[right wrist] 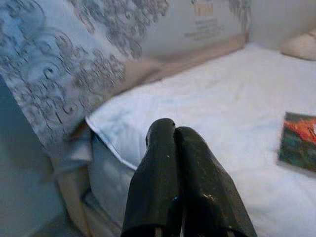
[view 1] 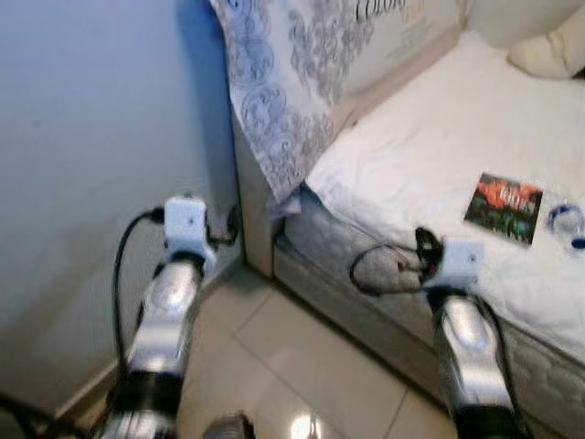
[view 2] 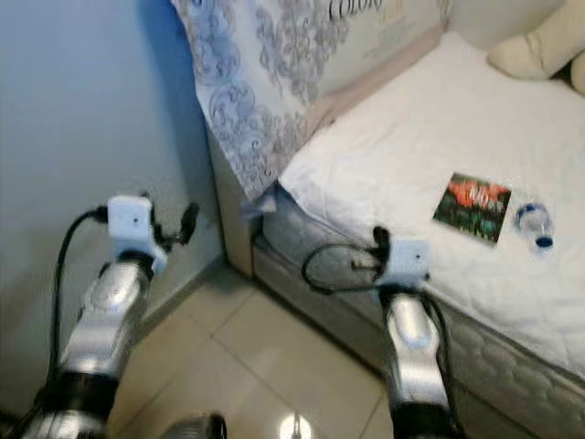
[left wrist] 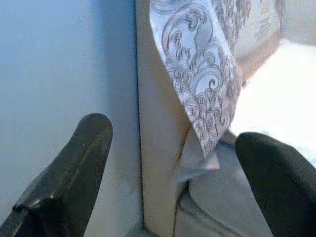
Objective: Clean up the room
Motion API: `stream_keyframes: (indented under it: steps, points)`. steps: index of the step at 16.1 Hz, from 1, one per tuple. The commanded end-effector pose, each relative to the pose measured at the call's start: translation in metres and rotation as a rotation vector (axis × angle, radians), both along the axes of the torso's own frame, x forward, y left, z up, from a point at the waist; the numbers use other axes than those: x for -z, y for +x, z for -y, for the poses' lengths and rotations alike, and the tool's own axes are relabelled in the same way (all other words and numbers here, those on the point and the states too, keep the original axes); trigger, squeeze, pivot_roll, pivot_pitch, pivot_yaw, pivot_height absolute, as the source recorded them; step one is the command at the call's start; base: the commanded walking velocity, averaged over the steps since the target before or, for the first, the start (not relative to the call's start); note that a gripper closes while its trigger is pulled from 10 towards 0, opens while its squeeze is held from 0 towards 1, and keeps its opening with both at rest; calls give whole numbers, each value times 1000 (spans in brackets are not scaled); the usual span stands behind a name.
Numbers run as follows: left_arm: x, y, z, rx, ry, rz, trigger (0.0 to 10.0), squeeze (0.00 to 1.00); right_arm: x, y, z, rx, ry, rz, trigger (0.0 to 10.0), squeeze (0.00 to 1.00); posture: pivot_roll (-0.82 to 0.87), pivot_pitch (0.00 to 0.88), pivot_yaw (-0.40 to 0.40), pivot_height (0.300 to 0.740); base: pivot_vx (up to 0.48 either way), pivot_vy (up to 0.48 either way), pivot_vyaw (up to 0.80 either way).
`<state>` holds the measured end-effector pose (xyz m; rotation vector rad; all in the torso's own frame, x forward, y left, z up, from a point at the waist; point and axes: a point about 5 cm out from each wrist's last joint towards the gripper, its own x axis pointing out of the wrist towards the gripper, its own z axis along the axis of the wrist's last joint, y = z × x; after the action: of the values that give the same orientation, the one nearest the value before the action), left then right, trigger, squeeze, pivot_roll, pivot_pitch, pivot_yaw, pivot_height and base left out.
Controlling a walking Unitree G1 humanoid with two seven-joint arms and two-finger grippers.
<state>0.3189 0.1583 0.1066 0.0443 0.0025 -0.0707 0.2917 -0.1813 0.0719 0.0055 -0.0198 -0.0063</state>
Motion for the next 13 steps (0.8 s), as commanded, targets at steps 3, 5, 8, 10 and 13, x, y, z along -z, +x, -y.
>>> stream_keyframes:
  steps: [3, 5, 8, 10, 13]
  points:
    - [-5, 8, 3, -15, 56, -24, 10000, 0, -9, 8, -5, -32, -14, 6, 10000, 0, 41, 0, -25, 727, 0, 0, -458]
    - [-10, 5, 5, -11, 82, -21, 10000, 0, -16, 9, -4, -31, -17, 12, 10000, 0, 31, 0, -25, 711, 0, 0, -431]
    - [-13, 11, 12, 3, 44, -3, 10000, 157, -15, 13, -2, -8, -4, 16, 10000, 0, 29, 0, -34, 681, 0, 0, -429]
    - [-13, 10, 19, 29, 49, -16, 10000, 75, -17, 13, -2, -12, -11, 9, 10000, 0, 26, 0, -34, 660, 0, 0, -431]
    - [-15, 11, 21, 58, 3, -2, 10000, 1000, -18, 14, 2, -2, 9, 13, 10000, 1000, 18, 0, -30, 631, 0, 0, -435]
